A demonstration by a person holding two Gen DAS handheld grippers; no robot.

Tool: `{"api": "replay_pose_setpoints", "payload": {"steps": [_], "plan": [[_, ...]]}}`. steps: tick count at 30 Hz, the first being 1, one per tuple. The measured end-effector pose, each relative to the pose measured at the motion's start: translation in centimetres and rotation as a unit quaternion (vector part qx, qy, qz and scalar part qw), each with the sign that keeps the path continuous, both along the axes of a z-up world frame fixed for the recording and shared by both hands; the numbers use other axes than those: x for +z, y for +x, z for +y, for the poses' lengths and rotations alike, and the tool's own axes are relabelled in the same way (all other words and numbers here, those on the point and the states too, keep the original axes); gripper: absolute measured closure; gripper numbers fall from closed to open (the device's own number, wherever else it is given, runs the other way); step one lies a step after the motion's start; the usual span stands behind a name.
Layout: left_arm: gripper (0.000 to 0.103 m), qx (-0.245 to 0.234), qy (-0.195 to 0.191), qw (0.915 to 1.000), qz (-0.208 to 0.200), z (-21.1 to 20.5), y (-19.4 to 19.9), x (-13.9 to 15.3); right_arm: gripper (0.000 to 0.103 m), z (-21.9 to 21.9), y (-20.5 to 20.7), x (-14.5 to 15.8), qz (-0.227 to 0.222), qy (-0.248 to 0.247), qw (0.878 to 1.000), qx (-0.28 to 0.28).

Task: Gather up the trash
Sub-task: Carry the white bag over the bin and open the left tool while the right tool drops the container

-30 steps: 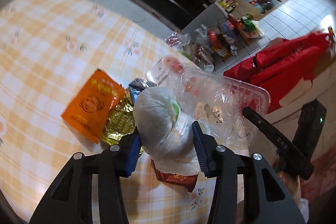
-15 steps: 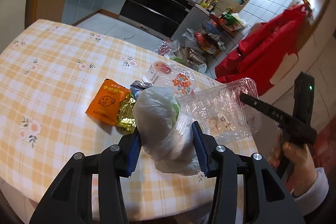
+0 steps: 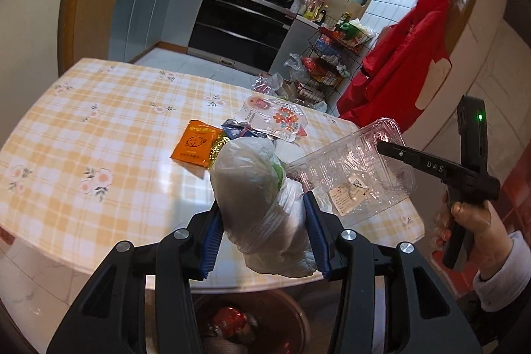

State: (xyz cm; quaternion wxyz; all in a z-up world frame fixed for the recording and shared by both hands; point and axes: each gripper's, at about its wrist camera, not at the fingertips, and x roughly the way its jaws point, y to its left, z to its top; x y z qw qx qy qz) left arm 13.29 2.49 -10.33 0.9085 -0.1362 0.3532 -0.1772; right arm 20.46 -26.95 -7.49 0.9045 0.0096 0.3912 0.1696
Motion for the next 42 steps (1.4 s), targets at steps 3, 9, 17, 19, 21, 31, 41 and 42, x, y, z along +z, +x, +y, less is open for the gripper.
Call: {"api": "replay_pose_setpoints", "payload": {"steps": [3,9,17,19,21,31,41,42], "plan": [[0.058,-0.003,0.014,0.9999,-0.008,-0.2,-2.0,0.0,0.084,0.5,-1.9,-0.2,-0.003,-0.007,1.000,0.005],[0.058,-0.010,0.025,0.9996,-0.013,-0.3,-5.3,-0.6,0.084,1.2,-5.7,-1.1,0.003,-0.012,1.000,0.016],[0.058,-0.010,0.018,0.9998,-0.005,0.4,-8.4,-1.8,0.084,3.0,-9.8,-3.9,0.032,-0.036,0.998,0.038],[0.058,-0.008,0.014,0.9999,-0.003,0.6,-8.9,-2.0,0.084,3.5,-10.4,-4.9,0.042,-0.042,0.997,0.043],[0.058,-0.006,0.012,0.9999,-0.003,0.8,-9.4,-2.1,0.084,4.0,-11.0,-5.9,0.056,-0.042,0.996,0.046],[0.058,-0.003,0.010,0.9999,-0.003,1.4,-10.0,-2.1,0.056,6.6,-12.4,-9.7,0.139,0.004,0.986,0.086],[0.058,-0.009,0.029,0.9995,0.012,0.7,-9.8,-3.3,0.009,5.1,-13.6,-7.5,0.072,0.024,0.996,0.042],[0.058,-0.010,0.033,0.9993,0.014,0.6,-9.8,-3.5,0.008,4.8,-13.8,-7.0,0.061,0.023,0.997,0.033]]}}
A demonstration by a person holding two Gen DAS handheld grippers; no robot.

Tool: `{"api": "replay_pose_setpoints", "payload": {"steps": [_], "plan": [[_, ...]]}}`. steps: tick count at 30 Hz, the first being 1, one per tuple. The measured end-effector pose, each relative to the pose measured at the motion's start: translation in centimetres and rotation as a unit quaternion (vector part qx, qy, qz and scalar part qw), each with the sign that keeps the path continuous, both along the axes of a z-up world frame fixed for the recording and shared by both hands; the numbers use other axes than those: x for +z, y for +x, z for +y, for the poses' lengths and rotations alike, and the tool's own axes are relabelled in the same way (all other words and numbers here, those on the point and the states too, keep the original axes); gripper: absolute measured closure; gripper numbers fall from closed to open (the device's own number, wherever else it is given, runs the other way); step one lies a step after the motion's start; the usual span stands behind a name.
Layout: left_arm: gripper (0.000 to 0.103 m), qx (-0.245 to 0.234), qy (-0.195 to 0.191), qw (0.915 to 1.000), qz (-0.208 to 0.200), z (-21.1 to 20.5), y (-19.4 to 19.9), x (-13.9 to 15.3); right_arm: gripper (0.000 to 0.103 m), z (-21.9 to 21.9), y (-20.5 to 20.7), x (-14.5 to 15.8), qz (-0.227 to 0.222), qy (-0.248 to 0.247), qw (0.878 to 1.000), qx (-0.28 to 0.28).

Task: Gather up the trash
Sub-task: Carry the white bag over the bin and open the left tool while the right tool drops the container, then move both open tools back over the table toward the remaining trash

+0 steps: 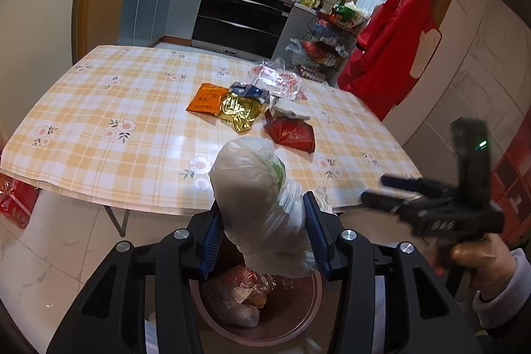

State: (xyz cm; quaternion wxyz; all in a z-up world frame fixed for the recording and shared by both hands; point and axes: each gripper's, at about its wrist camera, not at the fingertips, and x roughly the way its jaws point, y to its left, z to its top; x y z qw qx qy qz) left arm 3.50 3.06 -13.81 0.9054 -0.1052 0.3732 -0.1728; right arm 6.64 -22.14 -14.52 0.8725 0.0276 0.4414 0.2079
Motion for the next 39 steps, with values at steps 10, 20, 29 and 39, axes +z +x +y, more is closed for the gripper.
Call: {"api": "replay_pose_setpoints", "payload": {"steps": [10,20,29,39], "plan": [[0.058,-0.016,0.027,0.9990,0.033,-1.9,0.8,-2.5,0.006,-4.5,-0.5,2.3,-0.069,0.001,0.995,-0.072],[0.047,-0.032,0.034,0.9974,0.055,-3.9,1.5,-3.6,0.006,-7.1,-0.3,1.1,-0.059,0.011,0.993,-0.097],[0.013,0.039,0.049,0.9972,0.042,-1.5,1.8,-3.5,0.006,-6.7,-0.3,0.1,-0.049,0.004,0.994,-0.098],[0.011,0.065,0.059,0.9954,0.039,-0.1,2.2,-4.0,0.006,-6.2,0.2,-0.6,-0.048,-0.023,0.994,-0.097]]}}
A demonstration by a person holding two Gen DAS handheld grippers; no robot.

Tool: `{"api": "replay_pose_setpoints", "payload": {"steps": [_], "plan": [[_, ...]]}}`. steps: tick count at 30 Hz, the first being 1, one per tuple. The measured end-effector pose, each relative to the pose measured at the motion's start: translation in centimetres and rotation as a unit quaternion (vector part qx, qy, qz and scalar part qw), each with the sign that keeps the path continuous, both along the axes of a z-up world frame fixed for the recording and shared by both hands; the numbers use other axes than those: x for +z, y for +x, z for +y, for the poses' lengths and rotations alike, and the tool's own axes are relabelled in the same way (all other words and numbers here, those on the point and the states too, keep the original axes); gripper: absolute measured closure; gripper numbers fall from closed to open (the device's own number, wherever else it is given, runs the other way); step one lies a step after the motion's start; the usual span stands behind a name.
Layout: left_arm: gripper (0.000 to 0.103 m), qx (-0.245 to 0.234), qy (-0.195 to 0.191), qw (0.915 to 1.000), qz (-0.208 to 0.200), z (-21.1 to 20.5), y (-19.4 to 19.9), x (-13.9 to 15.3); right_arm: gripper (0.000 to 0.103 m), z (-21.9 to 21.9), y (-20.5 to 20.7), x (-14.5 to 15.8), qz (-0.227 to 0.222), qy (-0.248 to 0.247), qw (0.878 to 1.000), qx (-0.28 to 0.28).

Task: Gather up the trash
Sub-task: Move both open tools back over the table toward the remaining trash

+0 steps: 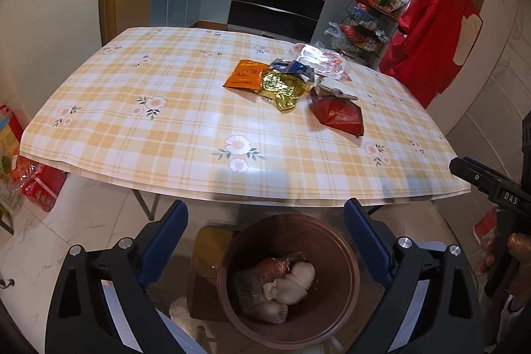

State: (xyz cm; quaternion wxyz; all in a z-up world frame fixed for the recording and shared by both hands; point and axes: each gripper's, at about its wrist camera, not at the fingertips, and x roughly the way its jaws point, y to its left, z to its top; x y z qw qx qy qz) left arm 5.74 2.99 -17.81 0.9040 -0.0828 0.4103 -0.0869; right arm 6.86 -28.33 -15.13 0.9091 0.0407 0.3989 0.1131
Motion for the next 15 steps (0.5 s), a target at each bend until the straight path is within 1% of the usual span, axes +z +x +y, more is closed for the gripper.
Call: {"api": "replay_pose_setpoints", "payload": {"steps": [9,15], "plan": [[0.011,0.011,-0.001,0.9999,0.007,0.8,1.0,-0.7,0.006,-0.1,1.2,-1.4,0.014,-0.011,1.000,-0.004],[0.011,0.013,-0.001,0.9998,0.013,1.1,2.0,-1.1,0.006,0.2,2.2,-2.1,0.018,-0.028,0.999,0.001]]}}
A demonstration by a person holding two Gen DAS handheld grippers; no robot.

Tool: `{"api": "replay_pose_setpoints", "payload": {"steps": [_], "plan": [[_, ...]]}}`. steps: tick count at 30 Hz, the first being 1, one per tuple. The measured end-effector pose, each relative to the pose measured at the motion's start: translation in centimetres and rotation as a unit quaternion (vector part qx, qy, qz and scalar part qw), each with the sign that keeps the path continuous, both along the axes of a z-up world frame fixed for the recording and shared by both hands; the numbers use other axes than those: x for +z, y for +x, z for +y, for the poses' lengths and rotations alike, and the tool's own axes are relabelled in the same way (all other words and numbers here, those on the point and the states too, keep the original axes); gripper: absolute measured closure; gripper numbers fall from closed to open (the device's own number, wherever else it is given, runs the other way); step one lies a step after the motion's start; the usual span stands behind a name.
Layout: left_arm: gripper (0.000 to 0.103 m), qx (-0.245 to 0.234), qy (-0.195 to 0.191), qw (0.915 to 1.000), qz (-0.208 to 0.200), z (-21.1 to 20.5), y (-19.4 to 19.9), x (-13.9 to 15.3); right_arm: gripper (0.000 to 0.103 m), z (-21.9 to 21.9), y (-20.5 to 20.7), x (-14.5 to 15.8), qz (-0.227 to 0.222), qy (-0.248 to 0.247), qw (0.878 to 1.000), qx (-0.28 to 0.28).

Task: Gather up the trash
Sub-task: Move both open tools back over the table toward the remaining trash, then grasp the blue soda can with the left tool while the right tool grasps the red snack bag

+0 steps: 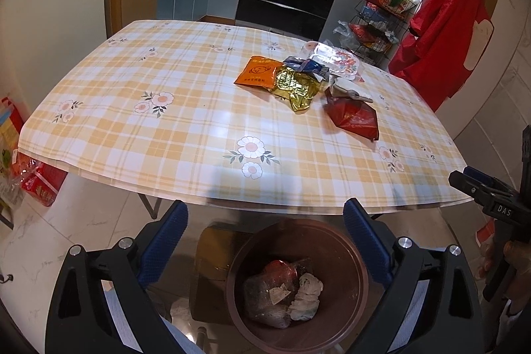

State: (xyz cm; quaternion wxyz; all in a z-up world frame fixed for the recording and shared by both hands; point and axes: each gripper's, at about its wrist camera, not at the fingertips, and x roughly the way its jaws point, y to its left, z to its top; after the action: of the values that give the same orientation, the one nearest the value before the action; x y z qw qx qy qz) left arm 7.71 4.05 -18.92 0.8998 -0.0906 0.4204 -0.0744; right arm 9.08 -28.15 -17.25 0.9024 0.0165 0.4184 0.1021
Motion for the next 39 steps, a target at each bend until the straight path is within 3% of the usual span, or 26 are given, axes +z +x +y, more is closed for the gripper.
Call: {"api": "replay_pose_setpoints", "payload": {"steps": [11,18,22,29,33,34,35,39], "plan": [[0.011,0.000,0.005,1.0000,0.002,0.5,3.5,-0.7,0.006,1.0,3.9,-1.2,0.000,-0.044,0.999,0.027],[0.011,-0.007,0.004,0.9999,0.007,0.7,7.3,-1.7,0.006,2.7,9.6,-2.7,-0.014,-0.091,0.992,0.090],[0.011,-0.009,0.000,0.9999,0.009,0.9,9.6,-2.1,0.006,4.1,14.1,-4.4,-0.013,-0.115,0.983,0.144],[0.011,-0.015,0.000,0.9998,0.015,1.0,12.9,-3.0,0.006,7.0,20.2,-8.4,0.029,-0.205,0.948,0.241],[0.011,-0.020,-0.005,0.9995,0.023,0.7,14.3,-3.8,0.007,7.3,22.1,-9.5,0.051,-0.198,0.946,0.253],[0.011,-0.023,-0.006,0.9994,0.024,0.5,14.5,-4.0,0.009,7.2,22.4,-9.7,0.056,-0.193,0.946,0.254],[0.012,-0.025,-0.007,0.9993,0.025,0.3,14.7,-4.0,0.021,7.1,22.7,-9.9,0.064,-0.180,0.947,0.256],[0.015,-0.041,-0.013,0.9987,0.027,-0.6,16.0,-4.2,0.034,6.2,22.8,-9.6,0.077,-0.131,0.956,0.249]]}}
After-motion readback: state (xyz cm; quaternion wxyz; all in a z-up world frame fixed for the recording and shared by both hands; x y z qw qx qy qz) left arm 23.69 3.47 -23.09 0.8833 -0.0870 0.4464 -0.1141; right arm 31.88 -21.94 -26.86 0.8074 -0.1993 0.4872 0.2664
